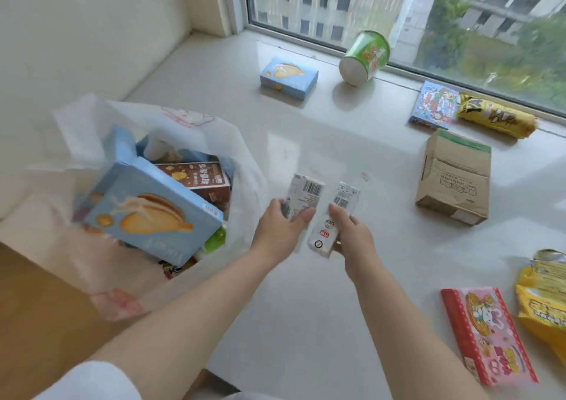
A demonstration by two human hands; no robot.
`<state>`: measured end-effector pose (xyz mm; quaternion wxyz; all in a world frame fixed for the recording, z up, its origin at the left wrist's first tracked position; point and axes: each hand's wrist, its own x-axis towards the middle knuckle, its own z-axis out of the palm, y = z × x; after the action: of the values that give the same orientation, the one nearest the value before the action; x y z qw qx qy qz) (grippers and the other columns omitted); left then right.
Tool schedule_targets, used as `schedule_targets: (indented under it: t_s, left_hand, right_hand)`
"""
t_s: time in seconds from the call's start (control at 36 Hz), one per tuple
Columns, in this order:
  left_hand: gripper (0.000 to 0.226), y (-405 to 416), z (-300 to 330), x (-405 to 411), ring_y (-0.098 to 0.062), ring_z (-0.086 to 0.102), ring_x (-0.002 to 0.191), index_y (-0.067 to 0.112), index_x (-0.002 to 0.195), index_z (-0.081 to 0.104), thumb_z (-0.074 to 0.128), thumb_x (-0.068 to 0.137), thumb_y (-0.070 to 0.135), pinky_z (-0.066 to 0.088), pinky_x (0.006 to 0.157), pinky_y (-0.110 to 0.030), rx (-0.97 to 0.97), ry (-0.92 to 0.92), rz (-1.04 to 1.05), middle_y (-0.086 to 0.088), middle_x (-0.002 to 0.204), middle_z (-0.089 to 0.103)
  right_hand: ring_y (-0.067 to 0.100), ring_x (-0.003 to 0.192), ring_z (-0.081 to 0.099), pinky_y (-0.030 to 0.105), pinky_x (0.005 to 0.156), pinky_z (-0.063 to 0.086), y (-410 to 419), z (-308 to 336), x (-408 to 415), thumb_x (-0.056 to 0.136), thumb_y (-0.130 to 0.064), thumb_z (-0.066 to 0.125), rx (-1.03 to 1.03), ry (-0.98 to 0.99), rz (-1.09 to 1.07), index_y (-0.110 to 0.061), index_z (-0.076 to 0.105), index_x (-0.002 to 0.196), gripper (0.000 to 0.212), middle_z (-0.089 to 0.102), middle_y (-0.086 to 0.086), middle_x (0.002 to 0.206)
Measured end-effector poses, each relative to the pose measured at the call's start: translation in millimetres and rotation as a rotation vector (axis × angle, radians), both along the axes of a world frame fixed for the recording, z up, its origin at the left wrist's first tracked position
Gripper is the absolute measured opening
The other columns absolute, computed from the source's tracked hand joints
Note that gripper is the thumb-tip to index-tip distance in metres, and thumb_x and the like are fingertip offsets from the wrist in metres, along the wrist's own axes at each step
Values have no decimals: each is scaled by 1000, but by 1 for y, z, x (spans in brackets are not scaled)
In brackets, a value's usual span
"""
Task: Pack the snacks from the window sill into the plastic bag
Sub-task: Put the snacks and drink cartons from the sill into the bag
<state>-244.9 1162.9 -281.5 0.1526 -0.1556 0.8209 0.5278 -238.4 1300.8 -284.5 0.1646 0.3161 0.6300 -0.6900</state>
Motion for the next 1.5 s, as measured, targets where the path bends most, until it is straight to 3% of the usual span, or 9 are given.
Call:
schedule_targets:
  t_s: [0.14, 0.33, 0.39, 0.58, 0.72, 0.89, 1.03, 1.28, 1.5]
  left_hand:
    - [38, -74, 46, 23, -13, 61, 95, 18, 106, 50, 68, 81, 41, 48, 71, -21, 72, 224, 34, 2, 106, 63]
    - [38, -186, 68, 50, -15, 55, 95, 23, 103, 46, 69, 79, 41, 43, 74, -29, -180, 426, 252, 12, 97, 55]
    - [42, -215, 61, 51, -20, 52, 99, 20, 105, 46, 70, 78, 42, 45, 75, -34, -286, 448, 296, 10, 96, 51]
    - [66, -259, 11, 35, -41, 45, 104, 2, 117, 51, 81, 68, 34, 46, 84, -51, -640, 364, 92, -23, 111, 47]
    - [71, -257, 12, -3, -34, 35, 116, 9, 132, 37, 64, 81, 49, 40, 88, -44, -758, 316, 13, -16, 127, 38]
    - [73, -262, 5, -48, -34, 32, 118, 15, 140, 27, 58, 84, 50, 34, 96, -42, -733, 294, -95, -15, 134, 31]
    - [78, -275, 6, -65, -33, 29, 121, 24, 144, 21, 59, 83, 54, 29, 103, -44, -627, 261, -182, -12, 135, 25]
    - [88, -331, -28, -12, -35, 37, 111, 32, 149, 3, 64, 86, 25, 35, 100, -41, -800, 224, -231, -15, 131, 34]
    - [88, -358, -32, 2, -38, 41, 122, 44, 145, -14, 53, 89, 53, 39, 101, -42, -829, 16, -432, -10, 153, 5]
  right_hand:
    - [23, 81, 67, 44, 83, 54, -69, 44, 7, 88, -25, 62, -66, 146, 63, -10, 61, 99, 19, 70, 8, 92]
    - [21, 89, 68, 42, 82, 56, -166, 61, 23, 84, -25, 67, 35, 271, 184, -16, 62, 96, 16, 70, 6, 97]
    - [17, 86, 68, 32, 72, 56, -189, 60, 30, 83, -26, 69, 87, 321, 231, -19, 62, 93, 14, 70, 1, 92]
    - [4, 78, 60, 14, 63, 48, -242, 35, 36, 79, -27, 73, 339, 404, 375, -21, 58, 95, 23, 64, -11, 86]
    - [2, 75, 60, 12, 52, 46, -245, 36, 2, 83, -35, 68, 422, 385, 330, -20, 56, 95, 23, 63, -8, 86]
    - [14, 83, 64, 36, 72, 58, -250, 35, -34, 81, -48, 65, 570, 313, 338, -20, 53, 95, 33, 63, -6, 88]
    - [15, 86, 64, 40, 76, 58, -255, 39, -42, 82, -46, 66, 558, 306, 346, -21, 51, 98, 33, 64, -4, 94]
    - [15, 83, 62, 39, 71, 55, -261, 39, -31, 84, -47, 61, 696, 314, 345, -17, 49, 98, 35, 58, -7, 83]
    - [21, 95, 58, 32, 68, 41, -289, 37, -29, 87, -48, 56, 948, 438, 565, -17, 47, 110, 40, 57, -1, 105]
